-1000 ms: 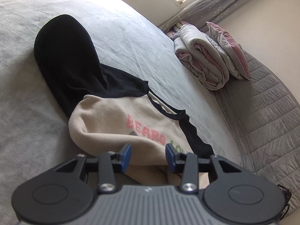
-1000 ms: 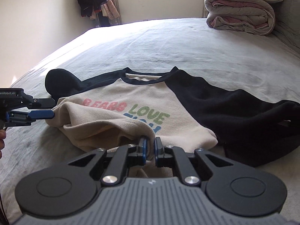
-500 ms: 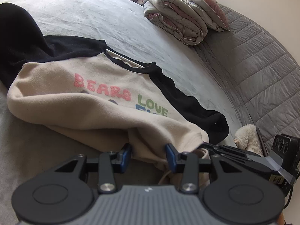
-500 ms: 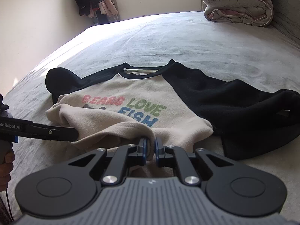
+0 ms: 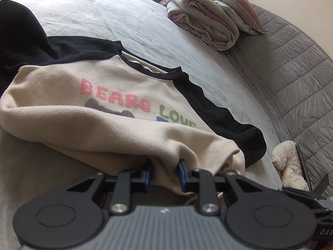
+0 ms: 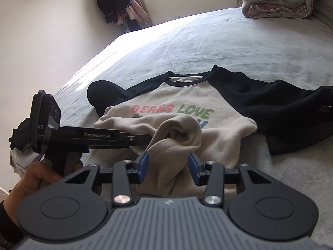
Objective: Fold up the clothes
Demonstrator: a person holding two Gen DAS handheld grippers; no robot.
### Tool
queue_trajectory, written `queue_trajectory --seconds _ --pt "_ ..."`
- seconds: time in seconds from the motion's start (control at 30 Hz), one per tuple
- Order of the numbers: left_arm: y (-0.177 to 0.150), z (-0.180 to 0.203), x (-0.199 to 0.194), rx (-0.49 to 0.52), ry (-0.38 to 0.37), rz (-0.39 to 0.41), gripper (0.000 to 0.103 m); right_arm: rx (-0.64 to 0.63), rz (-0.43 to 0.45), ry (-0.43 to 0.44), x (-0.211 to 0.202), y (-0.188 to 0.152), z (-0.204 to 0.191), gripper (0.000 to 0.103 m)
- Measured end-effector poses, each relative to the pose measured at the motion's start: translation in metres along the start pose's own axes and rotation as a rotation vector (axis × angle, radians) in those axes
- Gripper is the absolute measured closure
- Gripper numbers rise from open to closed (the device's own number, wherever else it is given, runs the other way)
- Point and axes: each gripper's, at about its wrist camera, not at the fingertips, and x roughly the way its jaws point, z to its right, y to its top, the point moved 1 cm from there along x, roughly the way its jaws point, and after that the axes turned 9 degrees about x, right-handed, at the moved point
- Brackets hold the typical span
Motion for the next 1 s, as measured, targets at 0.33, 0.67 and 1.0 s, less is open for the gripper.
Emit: queue_trajectory --seconds 0.33,0.67,1.0 --pt "-0.003 0.003 -0.005 -0.01 0.019 0.024 0.088 -0.053 -0.138 0.027 0.039 -0.025 -0.033 0.057" --pt "-0.011 0.003 -0.036 -0.008 0.036 0.049 0.091 -0.063 -0.022 -0.176 0.071 -0.029 -0.02 0.072" --pt "-0.036 -0.011 -0.097 -0.083 0.109 0.056 0.092 -0.061 0.073 -0.264 0.03 -0.041 -0.013 0.099"
